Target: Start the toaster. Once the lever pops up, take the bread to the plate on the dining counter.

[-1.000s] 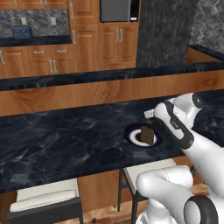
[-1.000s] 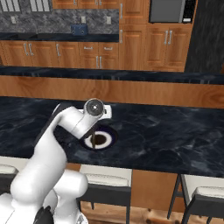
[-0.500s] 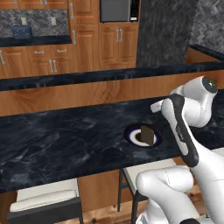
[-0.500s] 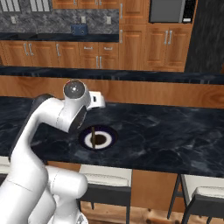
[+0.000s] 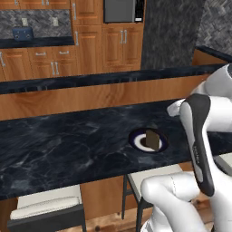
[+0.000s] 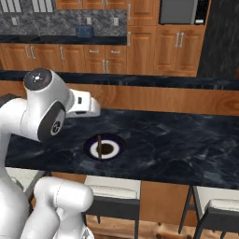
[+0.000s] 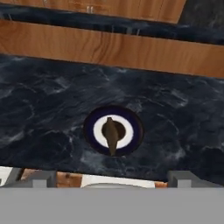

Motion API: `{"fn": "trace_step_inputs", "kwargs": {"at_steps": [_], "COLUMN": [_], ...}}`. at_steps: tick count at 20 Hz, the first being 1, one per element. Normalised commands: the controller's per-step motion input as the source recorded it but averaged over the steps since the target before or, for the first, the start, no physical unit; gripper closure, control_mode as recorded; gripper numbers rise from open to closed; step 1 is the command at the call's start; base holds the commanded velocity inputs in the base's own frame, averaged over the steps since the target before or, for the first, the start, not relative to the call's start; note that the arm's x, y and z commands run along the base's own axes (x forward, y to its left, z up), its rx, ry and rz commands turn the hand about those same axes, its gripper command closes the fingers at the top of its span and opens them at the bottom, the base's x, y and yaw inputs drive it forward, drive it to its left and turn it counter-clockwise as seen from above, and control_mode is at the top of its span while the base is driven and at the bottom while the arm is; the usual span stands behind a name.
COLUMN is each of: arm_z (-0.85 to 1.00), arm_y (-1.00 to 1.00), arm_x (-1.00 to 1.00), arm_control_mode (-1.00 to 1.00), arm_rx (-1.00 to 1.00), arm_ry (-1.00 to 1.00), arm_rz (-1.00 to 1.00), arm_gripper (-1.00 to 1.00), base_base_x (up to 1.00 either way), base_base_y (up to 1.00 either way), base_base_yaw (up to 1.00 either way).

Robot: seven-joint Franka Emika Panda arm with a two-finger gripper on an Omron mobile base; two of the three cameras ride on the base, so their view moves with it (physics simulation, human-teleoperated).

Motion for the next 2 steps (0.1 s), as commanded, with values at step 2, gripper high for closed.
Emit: {"fn": "trace_step_inputs", "kwargs": {"at_steps": [2], "arm_z": [0.24], "arm_y": [0.0], "arm_x": [-0.92], "arm_control_mode": [-1.0], "arm_rx": [0.0], "arm_ry": [0.02], "arm_rz": [-0.23], "arm_gripper": [-1.0], "base_base_x": [0.0], "base_base_y": [0.0], "base_base_yaw": [0.0]}}
